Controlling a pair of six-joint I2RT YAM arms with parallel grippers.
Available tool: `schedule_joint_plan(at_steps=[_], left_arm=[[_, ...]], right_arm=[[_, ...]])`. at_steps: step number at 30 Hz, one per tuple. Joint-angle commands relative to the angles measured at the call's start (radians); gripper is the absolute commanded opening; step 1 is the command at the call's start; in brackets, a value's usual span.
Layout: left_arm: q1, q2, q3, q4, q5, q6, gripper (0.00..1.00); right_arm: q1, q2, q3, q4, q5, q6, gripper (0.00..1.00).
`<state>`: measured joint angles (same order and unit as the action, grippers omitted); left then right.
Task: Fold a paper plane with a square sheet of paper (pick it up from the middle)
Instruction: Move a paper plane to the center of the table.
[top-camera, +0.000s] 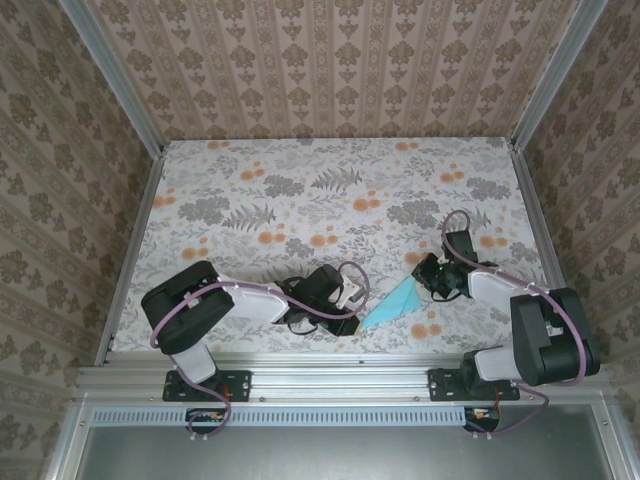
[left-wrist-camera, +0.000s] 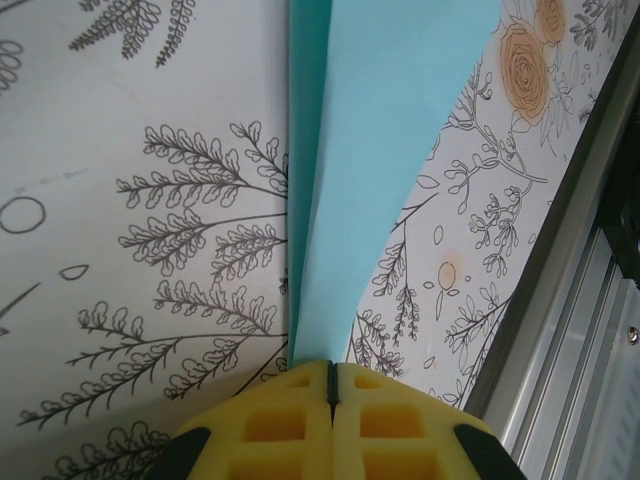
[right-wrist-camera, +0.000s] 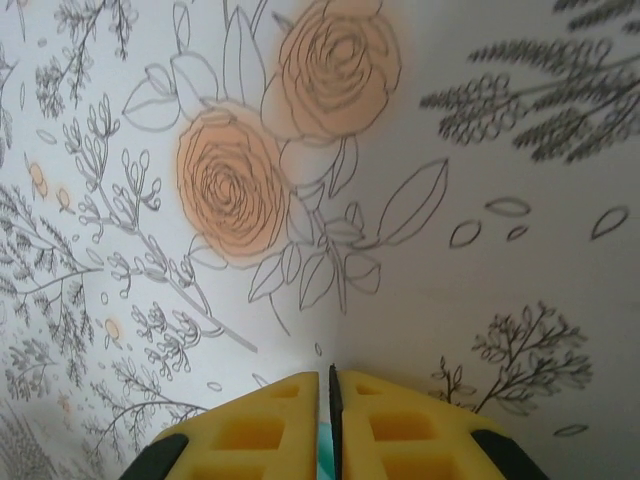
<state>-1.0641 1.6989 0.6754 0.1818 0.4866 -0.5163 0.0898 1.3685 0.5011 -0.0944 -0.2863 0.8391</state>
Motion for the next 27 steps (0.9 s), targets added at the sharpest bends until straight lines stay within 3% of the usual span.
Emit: schedule_joint_plan(at_steps=[1, 7, 12, 19, 27], left_arm=[[0.001, 0.06, -0.045, -0.274, -0.034, 0.015, 0.0], [0.001, 0.013, 0.033, -0.314, -0.029, 0.021, 0.0], [-0.016, -0.072, 0.107, -0.349, -0.031, 0.011, 0.11], [-0.024, -0.147, 0.19, -0.427, -0.072, 0.029, 0.33], [-0.075, -0.087, 0.304, -0.513, -0.151, 0.112, 0.49]], right_arm=[[-0.012, 0.015, 0.038, -0.014, 0.022, -0.028, 0.13], [-0.012, -0.046, 0.102, -0.159, -0.01, -0.121, 0.17], [-0.012, -0.125, 0.122, -0.294, -0.069, -0.202, 0.23], [-0.012, -0.249, 0.092, -0.39, -0.139, -0.247, 0.36], [-0.005, -0.304, 0.055, -0.407, -0.182, -0.248, 0.44]])
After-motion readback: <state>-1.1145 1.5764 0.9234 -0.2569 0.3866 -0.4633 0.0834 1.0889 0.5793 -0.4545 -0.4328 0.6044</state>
